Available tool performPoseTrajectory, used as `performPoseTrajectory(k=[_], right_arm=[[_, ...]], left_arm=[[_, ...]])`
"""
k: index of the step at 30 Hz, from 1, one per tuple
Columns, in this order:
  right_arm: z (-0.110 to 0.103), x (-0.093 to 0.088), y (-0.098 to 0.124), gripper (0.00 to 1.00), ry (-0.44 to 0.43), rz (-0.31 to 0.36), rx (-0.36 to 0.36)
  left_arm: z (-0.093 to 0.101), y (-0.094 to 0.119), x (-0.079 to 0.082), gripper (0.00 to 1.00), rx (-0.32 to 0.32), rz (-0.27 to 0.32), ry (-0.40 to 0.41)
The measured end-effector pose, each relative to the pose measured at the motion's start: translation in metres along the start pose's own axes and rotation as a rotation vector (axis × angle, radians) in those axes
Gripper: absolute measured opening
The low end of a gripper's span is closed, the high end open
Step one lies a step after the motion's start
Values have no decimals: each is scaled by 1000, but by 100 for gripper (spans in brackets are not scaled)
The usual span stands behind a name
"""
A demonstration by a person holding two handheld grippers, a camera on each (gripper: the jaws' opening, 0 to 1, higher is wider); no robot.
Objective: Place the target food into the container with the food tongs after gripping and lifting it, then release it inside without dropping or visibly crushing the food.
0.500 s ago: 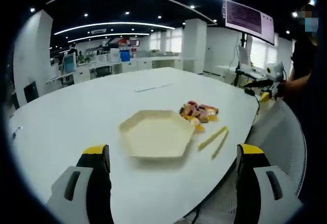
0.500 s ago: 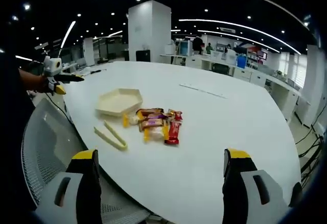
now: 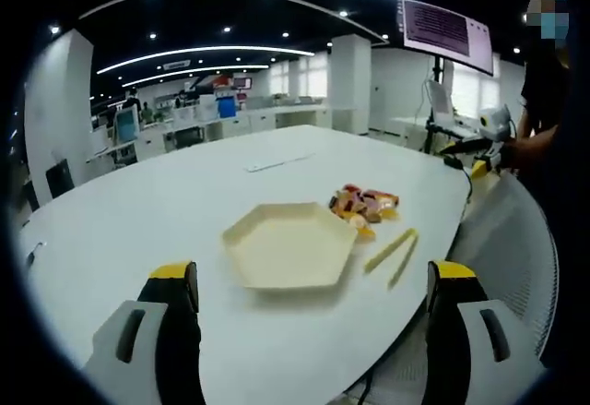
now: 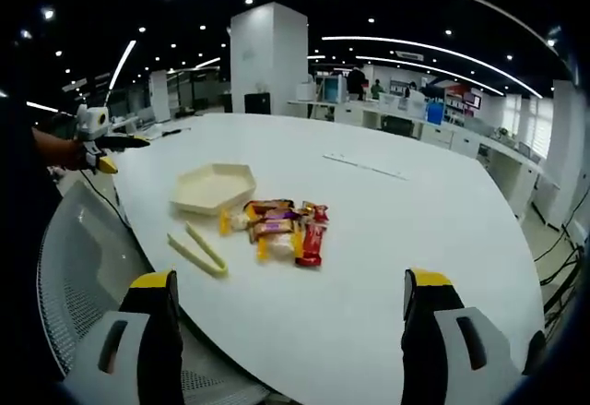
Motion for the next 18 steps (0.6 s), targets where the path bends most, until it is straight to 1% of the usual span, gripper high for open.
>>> performPoseTrajectory(k=[10,18], right_arm=[[4,0,0,100,-7,7,-2],[2,-2,1,100,-8,2,4]], left_arm=[[0,-3,4,100,1,6,-12],[3,-1,8,100,-6,8,-23]])
Point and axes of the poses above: the point that each gripper's makers call its tool centre point, and the gripper's own axes: y roughly backward along the fingers, z roughly to its right, x roughly out of its top, the point moved 8 cm from there along y, roughly backward along the fingers
